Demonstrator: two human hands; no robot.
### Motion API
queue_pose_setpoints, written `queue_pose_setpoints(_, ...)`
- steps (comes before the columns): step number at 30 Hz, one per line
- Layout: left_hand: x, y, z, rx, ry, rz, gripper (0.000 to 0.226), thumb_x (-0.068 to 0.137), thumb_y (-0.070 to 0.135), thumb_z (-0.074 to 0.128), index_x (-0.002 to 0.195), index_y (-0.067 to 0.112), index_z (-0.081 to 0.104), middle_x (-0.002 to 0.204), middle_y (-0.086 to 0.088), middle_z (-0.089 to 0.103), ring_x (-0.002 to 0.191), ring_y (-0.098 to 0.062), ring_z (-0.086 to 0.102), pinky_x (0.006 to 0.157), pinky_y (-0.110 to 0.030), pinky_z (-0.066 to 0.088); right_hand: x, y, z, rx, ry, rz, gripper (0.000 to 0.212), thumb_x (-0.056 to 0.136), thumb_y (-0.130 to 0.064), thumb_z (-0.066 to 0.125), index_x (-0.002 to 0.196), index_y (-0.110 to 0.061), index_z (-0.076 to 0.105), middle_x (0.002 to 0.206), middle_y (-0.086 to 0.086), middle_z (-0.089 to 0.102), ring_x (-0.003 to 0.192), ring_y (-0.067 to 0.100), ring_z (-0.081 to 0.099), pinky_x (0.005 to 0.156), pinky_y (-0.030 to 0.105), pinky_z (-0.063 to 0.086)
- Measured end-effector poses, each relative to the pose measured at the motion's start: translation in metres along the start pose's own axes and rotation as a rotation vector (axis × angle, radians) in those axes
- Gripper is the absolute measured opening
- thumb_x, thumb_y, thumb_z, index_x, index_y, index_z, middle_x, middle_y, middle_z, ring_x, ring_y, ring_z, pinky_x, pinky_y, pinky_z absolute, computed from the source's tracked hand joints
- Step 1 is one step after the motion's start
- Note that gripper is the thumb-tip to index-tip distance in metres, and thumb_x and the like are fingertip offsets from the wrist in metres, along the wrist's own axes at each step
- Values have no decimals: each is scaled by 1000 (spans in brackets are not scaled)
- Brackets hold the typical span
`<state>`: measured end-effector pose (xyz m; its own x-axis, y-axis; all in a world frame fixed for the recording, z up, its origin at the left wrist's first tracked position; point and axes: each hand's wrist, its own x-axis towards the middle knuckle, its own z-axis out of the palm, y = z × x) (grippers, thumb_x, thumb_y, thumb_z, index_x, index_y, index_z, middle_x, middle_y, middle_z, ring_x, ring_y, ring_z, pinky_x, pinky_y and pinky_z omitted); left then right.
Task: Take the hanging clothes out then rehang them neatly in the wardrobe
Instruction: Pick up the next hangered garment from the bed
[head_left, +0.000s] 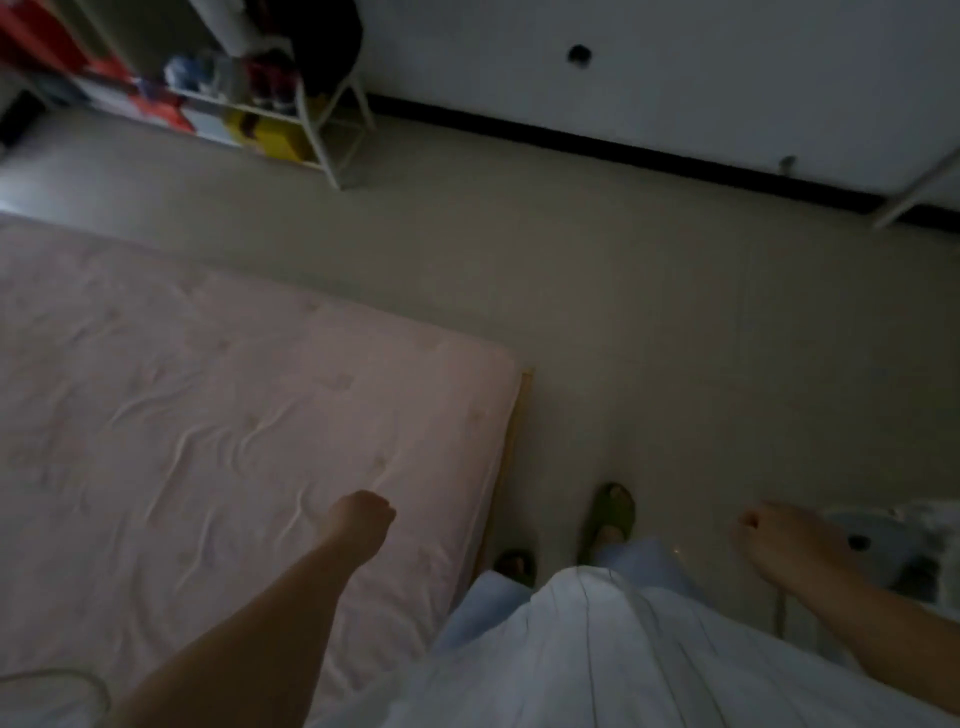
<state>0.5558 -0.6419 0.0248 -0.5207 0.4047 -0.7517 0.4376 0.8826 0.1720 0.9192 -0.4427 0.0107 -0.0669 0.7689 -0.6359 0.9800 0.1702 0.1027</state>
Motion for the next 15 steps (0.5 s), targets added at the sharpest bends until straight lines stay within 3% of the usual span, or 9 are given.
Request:
queue_pose_setpoints(2, 16, -9, 7, -238, -17, -130, 36, 97, 13, 41, 128, 3, 55, 138, -12, 52, 129, -25, 48, 94, -24, 43, 27, -15, -20, -92, 24, -31, 27, 90, -31, 41, 66, -27, 52, 92, -1, 64, 86, 19, 60, 75, 27, 47)
queue_pose_setpoints(4, 30, -11, 12, -393, 4, -234, 33, 92, 13, 51, 122, 1, 59, 129, -17, 57, 121, -29, 54, 72, -15, 42, 56, -28, -41, -189, 44, -61, 22, 92, -31, 38, 81, -25, 57, 105, 2, 65, 93, 21, 61, 80, 28, 48)
queue_pose_setpoints(8, 52, 17, 12, -478, 18, -332, 25, 89, 14, 55, 109, 4, 66, 116, -16, 64, 112, -29, 59, 85, -24, 44, 126, -55, -92, -315, 37, -164, 26, 92, -28, 36, 67, -26, 43, 110, 5, 64, 96, 22, 60, 82, 28, 46)
queue_pose_setpoints(10, 67, 45, 6, -501, 67, -374, 19, 88, 14, 55, 94, 5, 70, 104, -17, 67, 107, -30, 61, 82, -25, 42, 169, -72, -118, -380, 27, -236, 21, 91, -29, 38, 76, -27, 52, 112, 4, 63, 99, 22, 60, 82, 27, 45)
queue_pose_setpoints(15, 109, 132, -3, -709, 166, -534, 27, 88, 17, 59, 109, 3, 68, 112, -16, 68, 105, -32, 61, 85, -29, 44, 280, -115, -202, -482, 43, -424, 27, 90, -31, 43, 105, -24, 64, 119, 3, 63, 106, 23, 59, 86, 28, 44)
